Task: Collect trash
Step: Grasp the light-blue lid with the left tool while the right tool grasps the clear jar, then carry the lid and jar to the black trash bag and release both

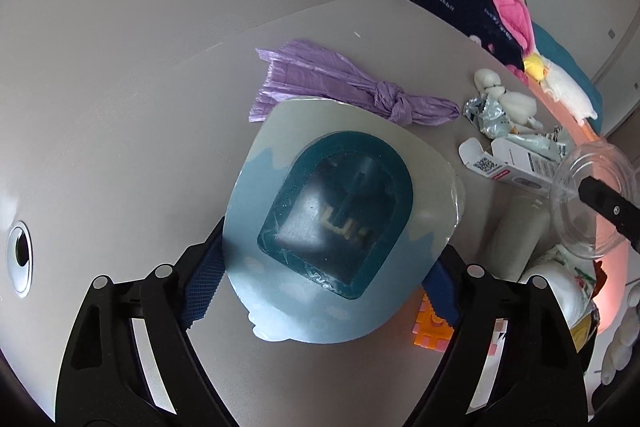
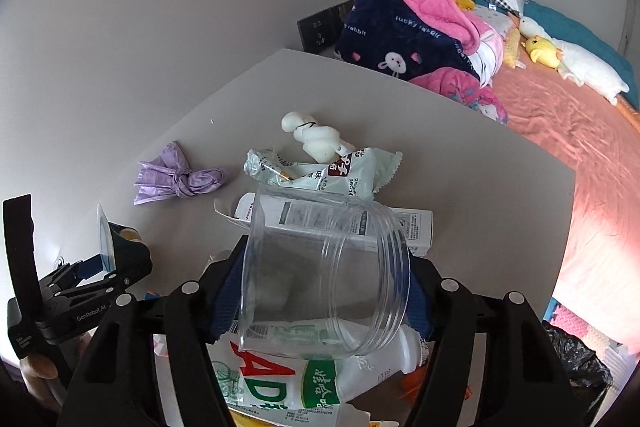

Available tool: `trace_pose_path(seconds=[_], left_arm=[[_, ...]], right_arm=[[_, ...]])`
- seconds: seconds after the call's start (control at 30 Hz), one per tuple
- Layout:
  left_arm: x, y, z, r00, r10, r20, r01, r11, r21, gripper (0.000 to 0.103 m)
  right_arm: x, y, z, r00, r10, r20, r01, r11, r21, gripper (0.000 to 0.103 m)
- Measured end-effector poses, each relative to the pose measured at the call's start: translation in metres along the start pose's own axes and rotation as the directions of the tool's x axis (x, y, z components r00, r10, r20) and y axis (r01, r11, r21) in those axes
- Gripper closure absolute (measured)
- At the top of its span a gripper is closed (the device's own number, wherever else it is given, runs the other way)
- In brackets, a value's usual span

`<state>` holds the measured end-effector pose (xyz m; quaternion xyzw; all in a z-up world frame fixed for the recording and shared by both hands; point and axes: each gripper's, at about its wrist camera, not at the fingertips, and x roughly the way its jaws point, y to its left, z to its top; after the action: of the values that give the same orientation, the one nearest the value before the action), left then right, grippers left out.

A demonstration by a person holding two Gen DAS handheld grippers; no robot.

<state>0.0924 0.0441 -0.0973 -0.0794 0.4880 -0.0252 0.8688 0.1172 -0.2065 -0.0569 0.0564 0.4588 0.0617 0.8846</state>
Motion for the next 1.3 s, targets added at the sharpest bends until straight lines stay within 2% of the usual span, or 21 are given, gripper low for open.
trace_pose_path(seconds=[0.1, 0.2, 0.37, 0.53, 1.0, 1.3], left_arm=[[-0.008, 0.005, 0.002, 0.999, 0.002, 0.041, -0.002, 1.0, -0.015, 0.024], [-0.015, 0.008, 0.005, 0.998, -0.013, 0.064, 0.014, 1.0, -0.021, 0.037], [-0.016, 0.012, 0.007, 0.997, -0.01, 0.076, 0.012, 1.0, -0.029, 0.042], [-0.027, 0.016, 0.008, 0.993, -0.024, 0.117, 0.03, 0.998, -0.056, 0.043], [-0.085, -0.028, 0.014, 0.975, -0.056, 0.213, 0.046, 0.998, 0.051, 0.043], [-0.118, -0.066, 0.006, 0.962, -0.133, 0.24, 0.103, 0.986, 0.133, 0.043]], right_arm=[[-0.006, 0.0, 0.0, 1.0, -0.005, 0.027, 0.005, 1.0, 0.001, 0.035], [-0.013, 0.001, 0.003, 0.999, -0.006, 0.051, 0.006, 1.0, 0.002, 0.035], [-0.023, 0.002, 0.007, 0.997, -0.009, 0.08, 0.009, 1.0, 0.001, 0.035], [-0.034, 0.001, 0.008, 0.994, -0.018, 0.105, 0.017, 1.0, 0.009, 0.035], [-0.099, -0.012, 0.006, 0.976, -0.028, 0.216, 0.02, 0.999, 0.039, 0.035], [-0.146, -0.032, -0.012, 0.961, -0.067, 0.269, 0.049, 0.996, 0.076, 0.035]])
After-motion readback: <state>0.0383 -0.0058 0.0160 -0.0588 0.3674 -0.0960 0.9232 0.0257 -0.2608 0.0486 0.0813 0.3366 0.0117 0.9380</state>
